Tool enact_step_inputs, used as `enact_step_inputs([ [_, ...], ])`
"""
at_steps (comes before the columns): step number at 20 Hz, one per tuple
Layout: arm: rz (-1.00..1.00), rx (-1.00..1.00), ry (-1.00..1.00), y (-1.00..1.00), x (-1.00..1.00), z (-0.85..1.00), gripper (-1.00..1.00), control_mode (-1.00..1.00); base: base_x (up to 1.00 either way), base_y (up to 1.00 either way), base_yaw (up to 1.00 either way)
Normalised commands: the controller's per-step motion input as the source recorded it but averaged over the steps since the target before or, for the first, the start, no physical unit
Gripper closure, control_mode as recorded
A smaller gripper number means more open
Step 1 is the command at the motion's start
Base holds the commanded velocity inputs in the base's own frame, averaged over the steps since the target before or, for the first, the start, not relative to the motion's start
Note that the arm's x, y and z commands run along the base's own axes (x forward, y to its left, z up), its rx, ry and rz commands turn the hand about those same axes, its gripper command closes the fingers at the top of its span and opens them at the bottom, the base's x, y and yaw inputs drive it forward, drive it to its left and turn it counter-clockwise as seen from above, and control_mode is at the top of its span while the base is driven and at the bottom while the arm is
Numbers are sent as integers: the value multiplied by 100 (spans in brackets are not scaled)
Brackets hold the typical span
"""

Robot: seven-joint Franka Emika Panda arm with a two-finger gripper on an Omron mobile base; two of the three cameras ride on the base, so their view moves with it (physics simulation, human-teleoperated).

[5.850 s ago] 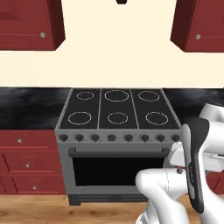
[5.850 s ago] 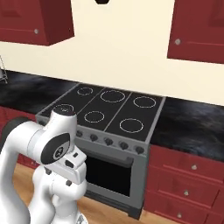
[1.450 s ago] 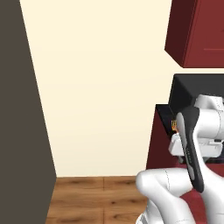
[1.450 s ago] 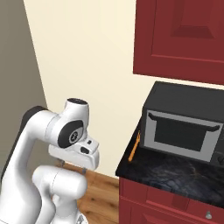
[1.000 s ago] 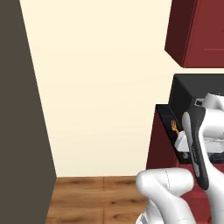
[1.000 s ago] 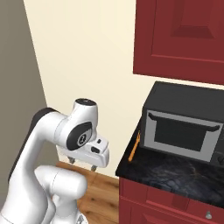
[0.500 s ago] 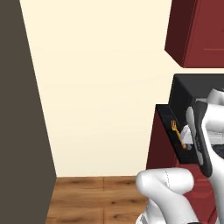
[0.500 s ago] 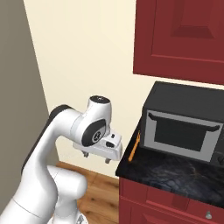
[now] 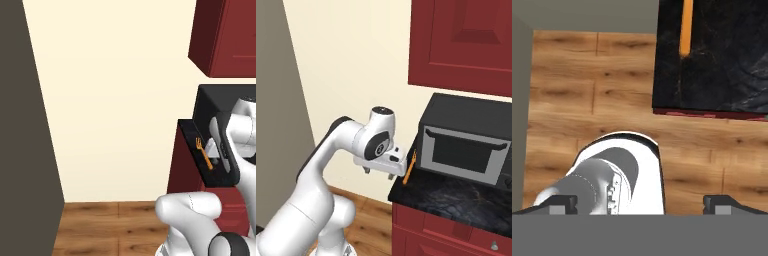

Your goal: Take the fork and place it on the left side of the plate. Then take the spoon and place it on the right side of the plate. Make sure they're directly next to the plate.

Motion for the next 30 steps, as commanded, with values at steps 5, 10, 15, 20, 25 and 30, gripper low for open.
enact_step_inputs([
  [5, 0, -1, -3, -18, 39, -33, -100, -100, 0, 0, 0],
  [10, 0, -1, -4, -12, 42, -30, -100, -100, 0, 0, 0],
  [15, 0, -1, -6, -8, 35, -26, -100, -100, 0, 0, 0],
  [20, 0, 0, -6, -16, 27, -28, -100, -100, 0, 0, 0],
  [25, 0, 0, -6, -23, 27, -24, -100, -100, 0, 0, 0],
  [30, 0, 0, -2, -11, 28, -16, -100, -100, 0, 0, 0],
])
